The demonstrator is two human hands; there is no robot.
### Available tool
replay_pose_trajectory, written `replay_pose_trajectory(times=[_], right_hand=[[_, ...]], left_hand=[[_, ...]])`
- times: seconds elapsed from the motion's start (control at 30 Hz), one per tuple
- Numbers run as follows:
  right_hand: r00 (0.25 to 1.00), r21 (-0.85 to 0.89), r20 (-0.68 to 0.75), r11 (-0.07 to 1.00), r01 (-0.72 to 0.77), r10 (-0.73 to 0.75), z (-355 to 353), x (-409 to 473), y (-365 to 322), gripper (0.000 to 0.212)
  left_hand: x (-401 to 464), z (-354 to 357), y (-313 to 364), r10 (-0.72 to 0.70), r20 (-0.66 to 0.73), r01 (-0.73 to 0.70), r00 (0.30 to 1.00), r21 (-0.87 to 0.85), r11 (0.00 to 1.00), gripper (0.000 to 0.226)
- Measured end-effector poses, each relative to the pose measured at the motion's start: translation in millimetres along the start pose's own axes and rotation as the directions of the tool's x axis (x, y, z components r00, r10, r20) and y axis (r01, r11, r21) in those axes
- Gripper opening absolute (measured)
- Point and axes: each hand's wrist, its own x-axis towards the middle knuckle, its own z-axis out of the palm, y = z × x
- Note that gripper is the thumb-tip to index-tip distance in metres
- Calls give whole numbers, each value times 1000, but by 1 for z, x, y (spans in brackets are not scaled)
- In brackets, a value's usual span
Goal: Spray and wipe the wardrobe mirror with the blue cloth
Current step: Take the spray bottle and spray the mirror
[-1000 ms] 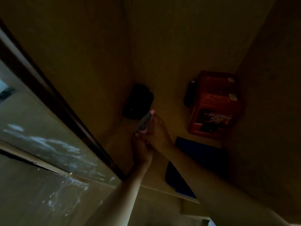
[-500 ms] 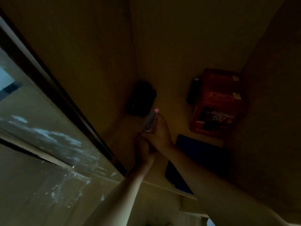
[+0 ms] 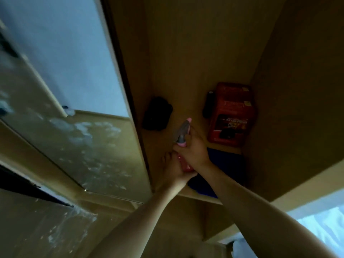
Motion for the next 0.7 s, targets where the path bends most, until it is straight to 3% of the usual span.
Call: replay_pose_trajectory(times=[0.17, 0.33, 0.4, 0.47, 0.7], right_hand=[[986, -32, -138, 994, -101, 95, -1, -44, -32, 54], [925, -28, -349, 985, -172, 151, 10, -105, -61, 54], [907, -54, -393, 981, -188, 152, 17, -129, -72, 52], [897, -86, -421, 979, -186, 133, 25, -150, -85, 48], [912, -174, -409, 979, -109, 29, 47, -196, -131, 48]], left_hand=[[-38, -31, 15, 98, 80, -109, 992, 137, 985, 103], [-95, -65, 18, 299, 163, -307, 940, 20, 952, 86], [-114, -76, 12, 375, 198, -360, 906, -106, 927, 78], [-130, -83, 0, 389, 224, -342, 893, -221, 913, 79], [-176, -124, -12, 439, 254, -341, 862, -350, 873, 74]])
